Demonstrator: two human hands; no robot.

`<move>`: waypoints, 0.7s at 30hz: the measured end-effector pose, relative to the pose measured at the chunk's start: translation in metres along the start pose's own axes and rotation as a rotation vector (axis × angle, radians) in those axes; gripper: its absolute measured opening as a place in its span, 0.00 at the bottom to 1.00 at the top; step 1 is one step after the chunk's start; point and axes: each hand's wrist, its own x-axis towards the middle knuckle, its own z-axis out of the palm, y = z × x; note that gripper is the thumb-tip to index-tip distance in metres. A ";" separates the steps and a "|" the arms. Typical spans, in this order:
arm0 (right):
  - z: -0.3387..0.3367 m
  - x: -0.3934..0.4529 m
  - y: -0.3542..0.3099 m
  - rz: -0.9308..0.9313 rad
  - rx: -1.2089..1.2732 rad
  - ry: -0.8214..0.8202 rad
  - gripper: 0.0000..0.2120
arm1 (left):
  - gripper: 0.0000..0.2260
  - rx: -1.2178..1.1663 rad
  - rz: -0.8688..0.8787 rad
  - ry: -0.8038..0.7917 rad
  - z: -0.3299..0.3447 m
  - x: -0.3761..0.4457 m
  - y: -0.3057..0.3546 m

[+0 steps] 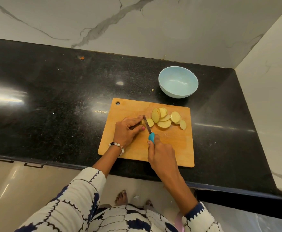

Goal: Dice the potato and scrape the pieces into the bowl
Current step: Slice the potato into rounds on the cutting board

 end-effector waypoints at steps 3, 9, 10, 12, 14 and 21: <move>-0.001 -0.001 0.000 0.003 -0.022 -0.007 0.24 | 0.19 0.004 -0.002 0.002 0.000 0.000 0.000; -0.004 -0.003 0.001 0.003 -0.029 0.001 0.24 | 0.18 0.003 -0.008 0.008 0.001 0.000 0.000; -0.004 -0.004 0.000 0.003 -0.030 0.006 0.24 | 0.18 0.003 -0.008 0.009 0.001 0.000 -0.001; -0.004 -0.005 -0.002 0.001 -0.038 0.014 0.23 | 0.18 -0.003 -0.012 0.015 0.001 0.000 0.000; -0.003 -0.006 -0.002 0.000 -0.040 0.017 0.23 | 0.18 -0.010 -0.015 0.017 0.001 0.001 0.000; 0.001 -0.001 -0.005 0.019 -0.106 -0.019 0.24 | 0.18 -0.021 -0.019 0.021 0.002 0.001 0.000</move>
